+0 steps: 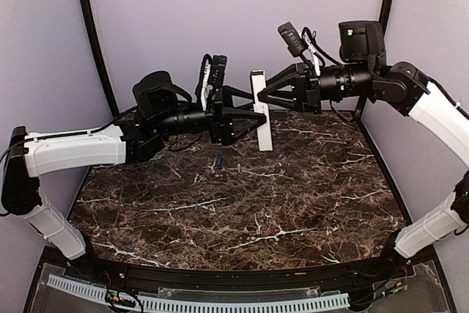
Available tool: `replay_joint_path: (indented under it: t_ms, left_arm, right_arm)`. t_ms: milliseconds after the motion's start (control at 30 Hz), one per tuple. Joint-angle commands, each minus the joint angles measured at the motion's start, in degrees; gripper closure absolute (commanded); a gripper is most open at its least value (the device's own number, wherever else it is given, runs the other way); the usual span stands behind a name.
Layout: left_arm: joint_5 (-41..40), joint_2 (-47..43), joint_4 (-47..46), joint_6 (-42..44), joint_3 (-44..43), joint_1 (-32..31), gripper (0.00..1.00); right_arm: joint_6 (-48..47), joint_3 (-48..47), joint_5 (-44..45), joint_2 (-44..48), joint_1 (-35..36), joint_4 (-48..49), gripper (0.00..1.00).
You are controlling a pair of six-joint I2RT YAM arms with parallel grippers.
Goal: Load the batteries into the remote control
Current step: Pass from the right arm to the left
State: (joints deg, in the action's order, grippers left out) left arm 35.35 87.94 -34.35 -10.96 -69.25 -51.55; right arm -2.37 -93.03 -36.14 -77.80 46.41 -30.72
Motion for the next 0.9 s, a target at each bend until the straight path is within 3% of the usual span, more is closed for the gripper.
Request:
replay_joint_path:
  t_ms: [0,33,100,167,300,367,533,567,667,733,767,867]
  left_arm:
    - [2.64,0.97,0.17,-1.72,-1.66,0.03,0.28]
    - [2.67,1.07,-0.08,-2.01,-1.63,-0.01,0.3]
    - [2.99,1.02,-0.29,-2.23,-1.48,-0.04,0.44]
    - [3.05,0.65,-0.89,-2.27,-1.0,-0.04,0.7]
    - [2.74,-0.38,-3.05,-2.72,0.67,-0.04,0.94]
    - [2.69,-0.85,-4.12,-3.12,1.41,-0.04,1.0]
    - [1.99,-1.8,-6.15,-3.98,2.98,-0.04,1.0]
    - [1.36,-1.98,-6.87,-4.15,3.16,-0.04,1.0]
    - [-0.28,-2.56,-9.29,-5.98,4.12,-0.04,1.0]
    - [-1.82,-3.24,-10.71,-7.28,4.58,-0.04,1.0]
    - [-3.06,-3.79,-11.21,-7.87,4.7,-0.04,1.0]
    - [-6.46,-4.99,-13.54,-11.57,5.37,-0.04,1.0]
  right_arm:
    - [-0.66,-3.07,0.17,-2.26,1.33,0.05,1.0]
    - [-0.81,-3.45,-0.23,-2.65,1.46,0.05,1.0]
    - [-1.12,-4.34,-0.88,-3.42,1.65,-0.28,1.0]
    - [-1.46,-4.88,-1.1,-4.02,1.7,-0.32,1.0]
    - [-2.15,-6.17,-1.76,-5.3,1.75,-0.76,1.0]
    - [-2.41,-6.72,-1.9,-5.95,1.75,-1.05,1.0]
    - [-2.9,-7.72,-2.25,-6.9,1.75,-0.66,1.0]
    - [-2.78,-7.85,-2.01,-7.0,1.75,-0.28,0.94]
    - [-3.71,-7.67,-1.38,-6.25,1.75,1.45,0.37]
    - [-6.02,-6.01,0.08,-4.45,1.75,3.84,0.1]
    - [-7.42,-4.24,1.39,-2.97,1.75,6.42,0.02]
    - [-13.73,5.93,4.09,3.78,1.75,18.15,0.01]
